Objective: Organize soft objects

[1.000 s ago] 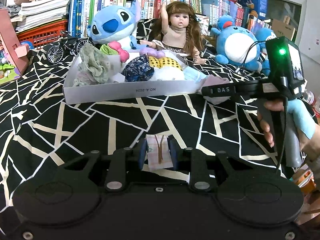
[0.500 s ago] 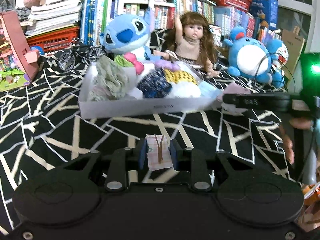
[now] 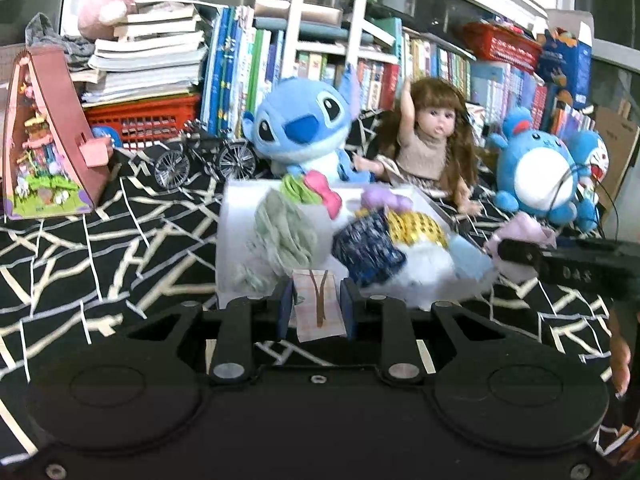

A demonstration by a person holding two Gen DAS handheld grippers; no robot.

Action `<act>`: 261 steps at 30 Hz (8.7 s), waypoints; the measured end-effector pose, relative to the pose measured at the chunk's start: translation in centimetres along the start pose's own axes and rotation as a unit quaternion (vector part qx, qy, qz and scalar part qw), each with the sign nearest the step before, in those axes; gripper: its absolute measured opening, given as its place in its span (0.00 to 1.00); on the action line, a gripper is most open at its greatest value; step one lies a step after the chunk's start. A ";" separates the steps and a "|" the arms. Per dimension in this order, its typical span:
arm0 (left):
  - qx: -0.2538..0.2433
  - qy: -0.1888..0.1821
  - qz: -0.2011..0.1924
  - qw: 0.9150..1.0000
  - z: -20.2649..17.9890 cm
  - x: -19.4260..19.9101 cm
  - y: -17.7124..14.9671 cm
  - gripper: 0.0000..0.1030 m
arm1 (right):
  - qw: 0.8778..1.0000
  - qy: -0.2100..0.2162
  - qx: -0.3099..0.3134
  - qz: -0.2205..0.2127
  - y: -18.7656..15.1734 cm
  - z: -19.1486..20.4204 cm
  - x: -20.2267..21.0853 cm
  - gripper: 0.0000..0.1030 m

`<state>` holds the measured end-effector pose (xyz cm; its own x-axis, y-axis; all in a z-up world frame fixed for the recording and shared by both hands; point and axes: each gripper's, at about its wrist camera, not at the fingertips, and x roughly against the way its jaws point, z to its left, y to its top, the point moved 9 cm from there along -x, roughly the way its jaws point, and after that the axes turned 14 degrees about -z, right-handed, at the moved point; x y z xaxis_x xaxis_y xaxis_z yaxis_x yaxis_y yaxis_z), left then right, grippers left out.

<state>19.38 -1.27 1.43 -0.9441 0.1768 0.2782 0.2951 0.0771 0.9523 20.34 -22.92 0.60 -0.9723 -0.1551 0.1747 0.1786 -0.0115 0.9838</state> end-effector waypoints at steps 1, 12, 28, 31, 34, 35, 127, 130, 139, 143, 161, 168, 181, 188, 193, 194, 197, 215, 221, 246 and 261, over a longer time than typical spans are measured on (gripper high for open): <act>0.002 0.001 -0.001 1.000 0.2 -0.3 0.4 0.24 | 1.000 0.002 0.000 -0.001 0.2 0.2 -0.1 0.53; 0.034 -0.004 -0.024 0.999 1.8 -2.9 4.0 0.24 | 1.000 0.012 -0.006 -0.011 2.0 1.4 -1.3 0.53; 0.072 -0.003 -0.012 0.997 3.9 -8.1 7.1 0.24 | 0.999 0.028 -0.032 -0.011 4.9 2.5 -4.2 0.53; 0.081 0.004 -0.010 0.997 4.4 -9.6 7.7 0.24 | 0.998 0.039 -0.041 -0.007 5.9 3.2 -5.5 0.53; 0.091 0.013 -0.007 0.996 5.0 -11.2 8.1 0.24 | 0.997 0.049 -0.053 0.004 6.5 4.0 -7.1 0.53; 0.089 0.017 -0.006 0.996 5.2 -11.9 8.2 0.24 | 0.997 0.052 -0.055 0.007 6.6 4.4 -7.7 0.53; 0.072 0.091 0.014 0.993 7.8 -18.7 3.8 0.80 | 0.986 0.039 -0.141 0.075 2.2 6.0 -15.6 0.86; 0.074 0.088 0.016 0.993 7.6 -18.3 4.0 0.81 | 0.987 0.036 -0.142 0.069 2.6 5.7 -15.2 0.89; 0.050 0.087 0.008 0.995 6.4 -16.8 4.4 0.87 | 0.990 0.032 -0.126 0.051 3.2 5.0 -13.7 0.91; 0.045 0.082 0.006 0.996 5.9 -16.0 4.5 0.91 | 0.992 0.030 -0.113 0.038 3.7 4.8 -13.0 0.95; 0.021 0.056 -0.004 0.998 3.7 -13.1 4.8 0.95 | 0.998 0.025 -0.052 -0.008 5.4 4.7 -9.7 1.00; 0.017 0.054 -0.007 0.998 3.3 -12.6 4.8 0.96 | 0.998 0.021 -0.055 -0.007 5.0 4.0 -9.2 1.00; 0.006 0.047 -0.009 0.999 2.8 -11.7 4.5 0.96 | 0.998 0.011 -0.061 -0.004 4.2 3.0 -8.6 1.00; 0.000 0.052 -0.008 0.999 2.3 -9.9 4.1 0.96 | 0.999 -0.003 -0.044 -0.012 3.7 2.8 -7.1 1.00; -0.018 0.048 -0.022 0.998 1.4 -7.7 3.5 0.96 | 0.999 -0.005 -0.043 -0.022 2.9 2.8 -5.4 1.00; -0.020 0.049 -0.025 0.998 1.2 -7.3 3.4 0.96 | 0.999 -0.007 -0.043 -0.023 2.7 2.8 -5.1 1.00; -0.024 0.046 -0.027 0.998 0.8 -6.0 2.7 0.96 | 0.999 -0.010 -0.035 -0.029 2.2 2.8 -4.0 1.00; -0.030 0.103 0.021 0.994 2.4 -3.3 -4.8 0.97 | 1.000 -0.011 0.005 0.019 -4.7 3.4 -1.3 1.00; -0.016 0.117 0.046 0.992 3.5 -3.8 -6.5 0.97 | 0.999 -0.005 0.020 0.047 -6.4 3.8 -1.7 1.00; -0.012 0.118 0.069 0.991 3.7 -4.6 -7.8 1.00 | 0.995 0.004 0.019 0.098 -8.4 4.2 -2.8 1.00; -0.014 0.119 0.070 0.990 3.6 -4.7 -7.8 1.00 | 0.995 0.004 0.018 0.098 -8.4 4.2 -2.8 1.00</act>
<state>22.05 0.84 -7.78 -0.9032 -0.0519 0.4262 0.4246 0.0394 0.9045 20.92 -18.23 -7.94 -0.9184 -0.1578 0.3628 0.3585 0.0558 0.9319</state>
